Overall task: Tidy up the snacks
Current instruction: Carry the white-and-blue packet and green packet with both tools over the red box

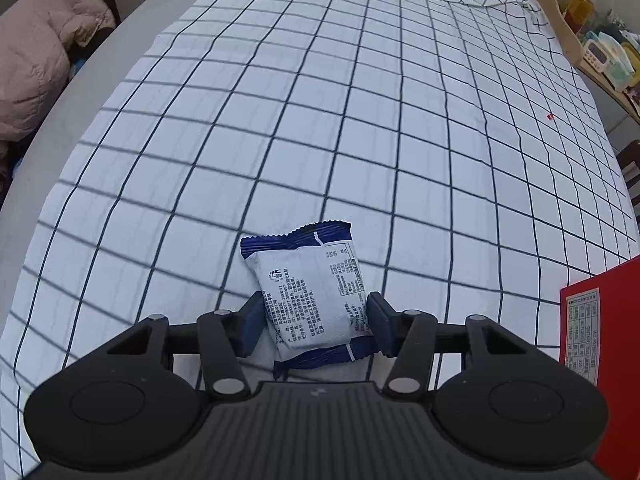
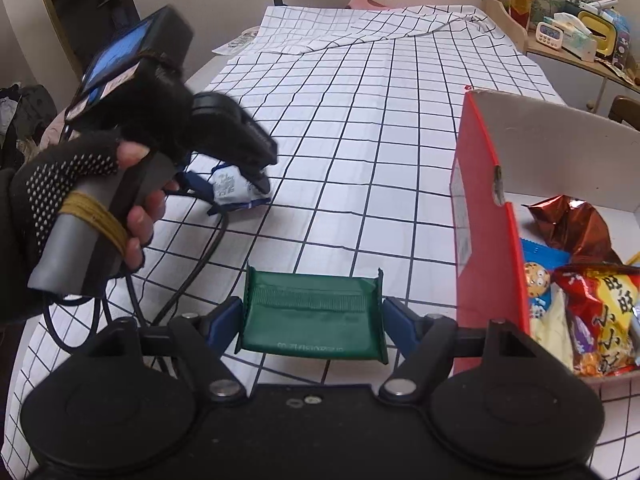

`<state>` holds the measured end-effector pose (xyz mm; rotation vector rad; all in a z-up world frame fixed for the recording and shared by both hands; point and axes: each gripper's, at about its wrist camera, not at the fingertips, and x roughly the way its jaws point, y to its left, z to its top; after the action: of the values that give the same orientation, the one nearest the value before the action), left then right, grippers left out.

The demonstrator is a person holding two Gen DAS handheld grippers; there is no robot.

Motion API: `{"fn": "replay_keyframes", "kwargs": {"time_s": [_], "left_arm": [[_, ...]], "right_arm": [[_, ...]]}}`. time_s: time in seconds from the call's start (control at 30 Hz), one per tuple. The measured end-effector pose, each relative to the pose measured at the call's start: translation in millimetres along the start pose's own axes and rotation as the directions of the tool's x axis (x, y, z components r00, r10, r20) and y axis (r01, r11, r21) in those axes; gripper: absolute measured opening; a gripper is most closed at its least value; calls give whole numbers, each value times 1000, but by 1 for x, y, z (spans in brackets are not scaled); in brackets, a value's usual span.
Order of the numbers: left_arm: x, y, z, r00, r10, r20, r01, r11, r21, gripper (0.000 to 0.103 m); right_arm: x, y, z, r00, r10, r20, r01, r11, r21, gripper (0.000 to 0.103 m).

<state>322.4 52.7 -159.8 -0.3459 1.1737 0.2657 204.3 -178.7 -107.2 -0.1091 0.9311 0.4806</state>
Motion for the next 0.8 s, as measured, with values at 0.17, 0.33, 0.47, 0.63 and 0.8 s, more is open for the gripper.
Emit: {"fn": "replay_keyframes", "kwargs": {"time_s": [0.17,0.33,0.47,0.63,0.8], "left_arm": [[-22,9,-15,1000,-16,16,16,1000,9,54],[-57,14,-28,998,-47,52,47,999,12,54],[-90,13,-39,991,-96,92,95,995,20,54],[-128,-1,-56,979,-149,139,141,988,63,54],[-158,-21,-71,967,-197,161,182,978,105,54]], "right_arm": [[-17,-1,-1,1000,16,18,-16,1000,8,75],[-40,-1,-2,998,35,48,-36,999,10,75],[-60,-6,-3,997,32,76,-33,999,10,76],[-85,-18,-4,993,16,117,-18,1000,15,75],[-106,-34,-4,988,0,153,-3,1000,20,76]]}}
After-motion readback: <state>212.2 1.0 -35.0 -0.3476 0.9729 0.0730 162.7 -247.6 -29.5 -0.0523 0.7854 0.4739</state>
